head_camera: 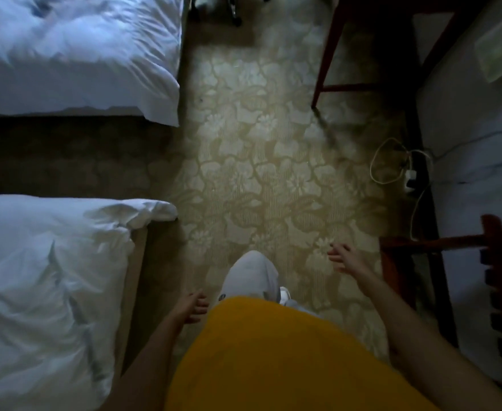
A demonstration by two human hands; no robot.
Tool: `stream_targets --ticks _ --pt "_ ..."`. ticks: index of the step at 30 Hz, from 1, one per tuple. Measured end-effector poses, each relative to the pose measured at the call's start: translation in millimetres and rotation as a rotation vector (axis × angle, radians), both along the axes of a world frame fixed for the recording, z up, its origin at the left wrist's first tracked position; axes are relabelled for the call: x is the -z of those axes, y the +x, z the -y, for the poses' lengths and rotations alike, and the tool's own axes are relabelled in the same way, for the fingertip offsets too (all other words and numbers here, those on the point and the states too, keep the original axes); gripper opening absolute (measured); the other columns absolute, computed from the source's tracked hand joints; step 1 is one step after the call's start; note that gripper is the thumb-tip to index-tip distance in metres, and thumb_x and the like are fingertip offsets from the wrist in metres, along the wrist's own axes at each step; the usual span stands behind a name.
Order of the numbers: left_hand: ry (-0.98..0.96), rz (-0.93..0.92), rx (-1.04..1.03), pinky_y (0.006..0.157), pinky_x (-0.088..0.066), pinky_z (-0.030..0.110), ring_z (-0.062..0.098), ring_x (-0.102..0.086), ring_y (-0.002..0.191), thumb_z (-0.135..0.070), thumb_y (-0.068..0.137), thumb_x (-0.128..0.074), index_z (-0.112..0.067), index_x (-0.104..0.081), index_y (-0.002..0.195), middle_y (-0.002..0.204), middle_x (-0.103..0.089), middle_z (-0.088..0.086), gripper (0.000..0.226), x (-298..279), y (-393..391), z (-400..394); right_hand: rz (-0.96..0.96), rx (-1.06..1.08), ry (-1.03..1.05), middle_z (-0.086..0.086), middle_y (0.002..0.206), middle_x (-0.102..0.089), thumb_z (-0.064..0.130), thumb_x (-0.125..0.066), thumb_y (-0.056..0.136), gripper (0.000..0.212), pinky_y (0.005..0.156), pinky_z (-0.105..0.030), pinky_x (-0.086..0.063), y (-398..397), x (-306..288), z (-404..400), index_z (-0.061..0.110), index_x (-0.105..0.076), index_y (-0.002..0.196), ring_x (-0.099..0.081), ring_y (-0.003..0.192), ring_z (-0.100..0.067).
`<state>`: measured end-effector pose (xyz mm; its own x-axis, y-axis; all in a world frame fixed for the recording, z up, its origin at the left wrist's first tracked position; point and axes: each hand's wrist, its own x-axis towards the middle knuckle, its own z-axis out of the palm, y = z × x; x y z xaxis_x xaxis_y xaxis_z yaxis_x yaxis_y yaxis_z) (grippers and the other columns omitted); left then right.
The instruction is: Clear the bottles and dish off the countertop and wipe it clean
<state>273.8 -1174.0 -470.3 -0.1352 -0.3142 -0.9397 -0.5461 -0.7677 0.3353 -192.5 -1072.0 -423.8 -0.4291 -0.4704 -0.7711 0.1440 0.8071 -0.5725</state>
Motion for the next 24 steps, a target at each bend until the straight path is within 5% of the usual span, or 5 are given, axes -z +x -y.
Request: stream_targets --ticks 3,8,18,24 --pt "0.021 0.019 0.005 0.037 -0.035 0.021 0.010 -0.043 0.042 -0.026 0.109 -0.044 -0.017 -0.049 0.078 0.059 -0.050 -0.002 0.033 9.2 -46.4 71.8 -0.003 0.002 0.012 -0.005 0.112 -0.073 0.036 -0.054 0.105 0.030 0.091 -0.044 -0.056 -37.2 4.9 61.0 0.014 -0.066 0.121 -0.069 0.104 -0.021" --pt "0.030 -0.032 0.081 0.038 -0.032 0.022 0.010 -0.041 0.044 -0.031 0.102 -0.049 -0.021 -0.047 0.080 0.060 -0.050 -0.006 0.024 62.2 -134.0 235.8 0.021 0.082 0.196 -0.009 0.110 -0.072 0.036 -0.053 0.106 0.030 0.080 -0.039 -0.052 -89.8 33.8 107.5 0.012 -0.065 0.119 -0.067 0.097 -0.023" --pt "-0.393 -0.164 0.245 0.084 -0.057 0.038 0.023 -0.070 0.094 -0.040 0.108 -0.047 -0.012 -0.065 0.121 0.109 -0.074 0.009 0.036 -80.1 -381.8 561.3 0.045 0.181 0.292 -0.010 0.106 -0.070 0.034 -0.053 0.106 0.030 0.066 -0.031 -0.047 -196.1 23.5 262.3 0.006 -0.061 0.117 -0.065 0.089 -0.020" --pt "-0.339 -0.063 0.174 0.073 -0.056 0.032 0.020 -0.070 0.084 -0.040 0.108 -0.047 -0.011 -0.066 0.117 0.104 -0.074 0.009 0.036 -56.5 -424.6 664.5 0.069 0.073 0.223 -0.009 0.108 -0.069 0.031 -0.049 0.108 0.031 0.067 -0.032 -0.046 -279.0 51.3 451.5 0.007 -0.059 0.126 -0.064 0.092 -0.020"
